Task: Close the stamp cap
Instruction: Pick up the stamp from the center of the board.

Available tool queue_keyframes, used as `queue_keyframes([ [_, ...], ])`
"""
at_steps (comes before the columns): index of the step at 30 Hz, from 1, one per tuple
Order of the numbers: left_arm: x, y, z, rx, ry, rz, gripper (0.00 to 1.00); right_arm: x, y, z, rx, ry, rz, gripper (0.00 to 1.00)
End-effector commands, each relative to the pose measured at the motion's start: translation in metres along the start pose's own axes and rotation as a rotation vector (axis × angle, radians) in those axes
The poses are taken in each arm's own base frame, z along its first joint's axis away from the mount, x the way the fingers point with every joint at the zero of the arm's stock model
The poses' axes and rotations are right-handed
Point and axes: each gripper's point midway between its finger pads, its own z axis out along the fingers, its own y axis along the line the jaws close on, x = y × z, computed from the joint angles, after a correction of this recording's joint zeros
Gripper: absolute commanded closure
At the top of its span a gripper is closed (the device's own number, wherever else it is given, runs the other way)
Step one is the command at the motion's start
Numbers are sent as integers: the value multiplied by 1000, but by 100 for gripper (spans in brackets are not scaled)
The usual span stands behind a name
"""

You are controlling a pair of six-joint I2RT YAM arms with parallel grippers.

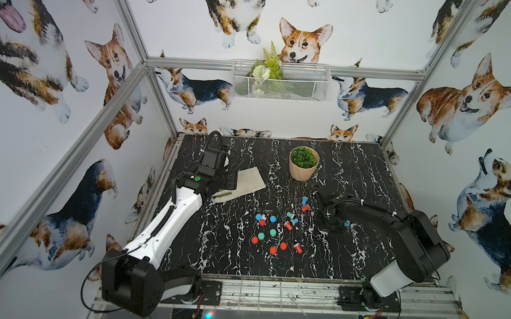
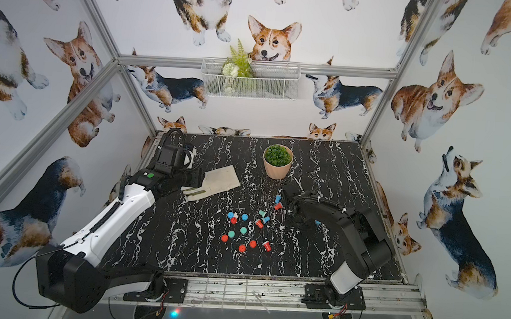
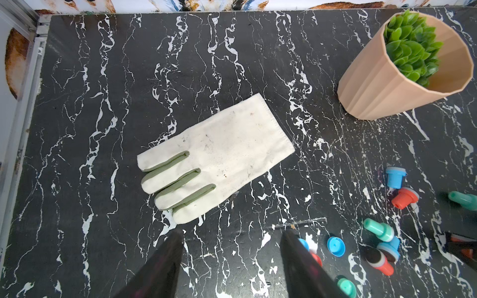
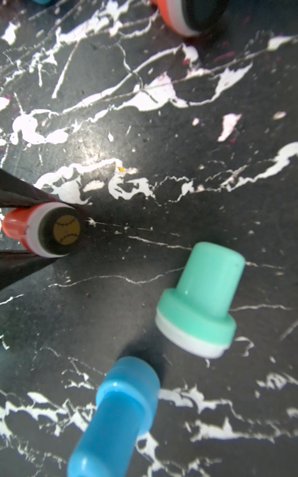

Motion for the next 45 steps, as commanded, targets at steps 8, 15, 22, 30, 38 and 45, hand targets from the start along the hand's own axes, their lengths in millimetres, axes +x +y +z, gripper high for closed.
queue_keyframes([
  [8, -3, 0, -1, 0, -10, 4, 36, 6, -2, -4, 11, 17, 3, 64],
  [15, -3, 0, 0, 3, -8, 2, 36, 6, -2, -6, 8, 13, 2, 68],
  [22, -3, -1, 0, 6, -9, 1, 36, 3, 0, -2, 17, 9, -12, 74],
  [30, -2, 0, 1, 4, -6, 1, 36, 3, 0, 6, 27, 8, -25, 78],
  [38, -2, -1, 1, 10, -5, 1, 36, -4, 1, -13, -3, -44, -39, 84],
  [45, -2, -19, 2, 103, -7, -1, 37, -13, 35, -56, -173, -172, -266, 87],
])
